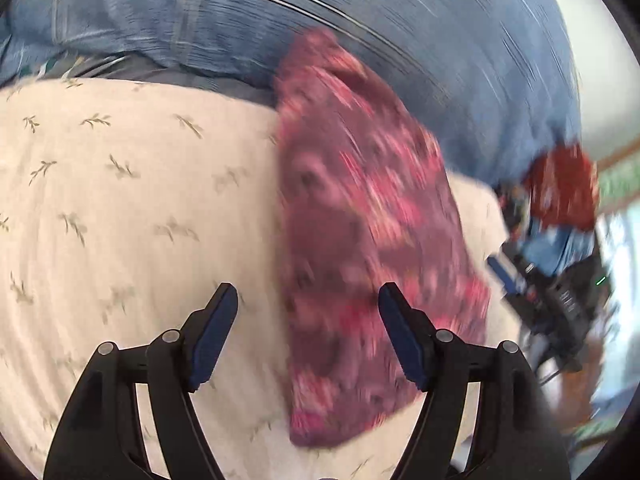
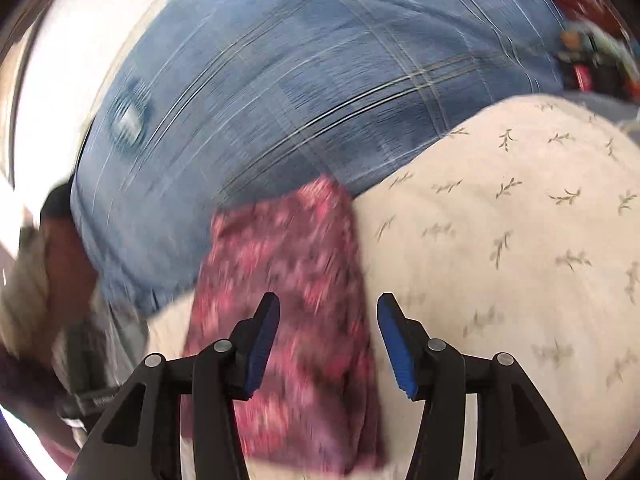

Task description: Fold small clothes

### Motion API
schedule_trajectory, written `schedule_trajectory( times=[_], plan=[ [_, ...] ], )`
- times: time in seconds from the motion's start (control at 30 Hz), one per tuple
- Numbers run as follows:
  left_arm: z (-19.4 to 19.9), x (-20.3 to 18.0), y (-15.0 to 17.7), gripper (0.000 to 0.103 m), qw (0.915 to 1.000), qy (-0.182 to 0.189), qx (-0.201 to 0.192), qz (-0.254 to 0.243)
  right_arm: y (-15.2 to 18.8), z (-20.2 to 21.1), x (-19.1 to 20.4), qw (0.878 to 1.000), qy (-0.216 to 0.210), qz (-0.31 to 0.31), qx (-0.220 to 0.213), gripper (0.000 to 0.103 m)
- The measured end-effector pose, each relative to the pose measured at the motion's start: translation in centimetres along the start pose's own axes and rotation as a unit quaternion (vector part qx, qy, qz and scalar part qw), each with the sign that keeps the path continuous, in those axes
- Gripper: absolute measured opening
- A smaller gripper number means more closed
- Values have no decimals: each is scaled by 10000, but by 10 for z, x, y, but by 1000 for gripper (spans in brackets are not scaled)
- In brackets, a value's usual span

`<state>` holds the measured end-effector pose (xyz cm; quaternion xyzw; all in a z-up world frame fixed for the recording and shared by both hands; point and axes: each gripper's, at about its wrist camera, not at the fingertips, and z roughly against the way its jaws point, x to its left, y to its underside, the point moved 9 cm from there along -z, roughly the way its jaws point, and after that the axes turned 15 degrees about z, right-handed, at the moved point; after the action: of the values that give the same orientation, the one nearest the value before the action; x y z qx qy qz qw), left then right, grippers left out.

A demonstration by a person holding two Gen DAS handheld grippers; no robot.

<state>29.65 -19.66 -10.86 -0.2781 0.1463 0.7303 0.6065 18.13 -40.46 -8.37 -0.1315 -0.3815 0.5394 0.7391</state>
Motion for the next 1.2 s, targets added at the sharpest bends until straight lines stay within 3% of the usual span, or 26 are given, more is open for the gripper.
schedule_trajectory(
  times=[0.2,0.27,0.33,0.37,0.47,0.57,0.6,0.63,0.7,0.8,0.87,0.93,0.97,1.0,1.03,1.07,1.13,1.2],
  plan=[
    [-32,-18,-25,72,9994,-63,322,146,-15,-71,-5,9966,-307,-551,534,53],
    [-41,-23,-27,72,9991,-167,371,70,-14,-88,11,9956,-562,-291,694,21],
    [-46,-27,-30,72,9991,-280,307,-18,-19,-89,28,9953,-255,709,604,16],
    [-47,-28,-31,72,9991,-293,320,-36,-18,-92,29,9935,-110,897,692,16],
    [-44,-25,-32,70,9987,-232,456,2,-18,-86,16,9941,41,763,764,19],
    [-36,-18,-29,68,9984,0,549,121,-20,-67,0,9962,17,573,660,33],
    [-35,-18,-27,68,9981,101,593,152,-17,-64,-4,9966,-64,468,676,43],
    [-35,-19,-24,68,9978,165,625,153,-12,-60,-7,9970,-216,296,685,54],
    [-39,-25,-16,69,9971,267,710,106,-3,-61,-8,9958,-518,44,752,64],
    [-47,-38,-9,81,9970,287,717,68,5,-65,6,9908,-1189,-75,641,69],
    [-48,-41,-11,81,9976,249,648,67,7,-71,19,9877,-1406,44,687,74],
    [-50,-40,-15,74,9981,204,562,166,9,-81,34,9871,-1345,285,825,74],
    [-49,-37,-17,59,9984,124,509,210,9,-82,36,9879,-1260,357,828,73],
    [-48,-33,-18,48,9987,-4,464,222,9,-84,39,9886,-1164,439,849,63],
    [-46,-31,-17,42,9988,-40,433,210,10,-85,40,9893,-1005,590,879,41],
    [-42,-30,-17,32,9991,-53,375,179,11,-87,41,9893,-910,681,914,38],
    [-32,-33,-15,26,9996,-230,132,-39,11,-82,45,9894,-720,978,792,29],
    [-25,-43,-10,23,9976,-568,-167,-355,11,-74,58,9834,-183,1669,687,26]
  ],
)
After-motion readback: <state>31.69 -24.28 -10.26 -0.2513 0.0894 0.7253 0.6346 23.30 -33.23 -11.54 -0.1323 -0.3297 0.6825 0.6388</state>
